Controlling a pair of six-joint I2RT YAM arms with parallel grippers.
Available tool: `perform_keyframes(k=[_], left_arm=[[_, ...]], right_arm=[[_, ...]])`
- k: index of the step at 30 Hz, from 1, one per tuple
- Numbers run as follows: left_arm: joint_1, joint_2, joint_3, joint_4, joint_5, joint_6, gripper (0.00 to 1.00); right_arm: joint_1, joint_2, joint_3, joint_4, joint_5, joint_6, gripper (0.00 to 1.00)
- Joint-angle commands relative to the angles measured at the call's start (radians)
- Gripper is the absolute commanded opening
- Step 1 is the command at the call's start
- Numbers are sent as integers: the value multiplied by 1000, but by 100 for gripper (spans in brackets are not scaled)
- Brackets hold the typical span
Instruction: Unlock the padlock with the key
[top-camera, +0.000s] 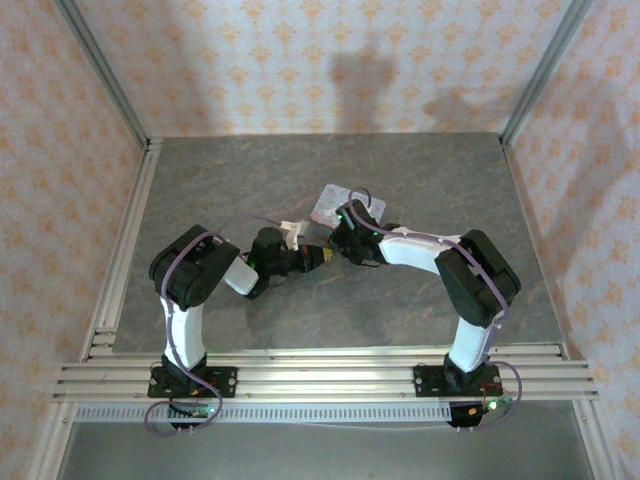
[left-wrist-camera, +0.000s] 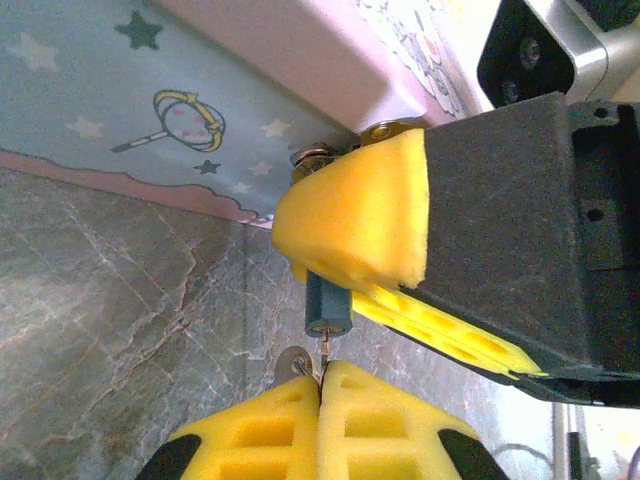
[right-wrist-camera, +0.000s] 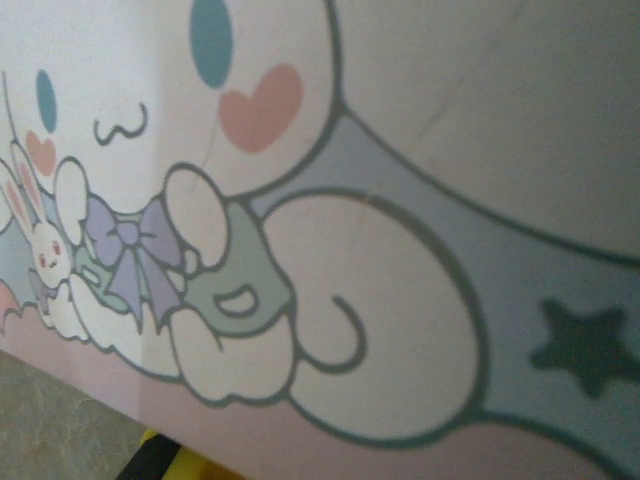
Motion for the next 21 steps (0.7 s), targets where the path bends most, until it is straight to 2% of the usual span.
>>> perform_keyframes(k=[1, 6, 9, 12, 17, 19, 21], left_arm=[[-31, -75, 13, -131, -89, 172, 0], [-76, -185, 10, -330, -212, 382, 0], [-76, -210, 6, -331, -201, 421, 0], [-56, -176, 12, -201, -110, 294, 0], [-32, -83, 19, 92, -44, 1, 0], [-35, -76, 31, 102, -35, -23, 0], [-41, -98, 38, 24, -48, 43, 0]], right_arm=[[18, 5, 12, 26, -71, 27, 0], [20, 3, 44, -23, -80, 18, 0], [21, -2, 43, -18, -95, 24, 0], [24, -10, 26, 2, -100, 35, 0], [26, -16, -2, 7, -87, 22, 0], [28, -14, -15, 12, -99, 22, 0], [28, -11, -17, 9, -110, 22, 0]])
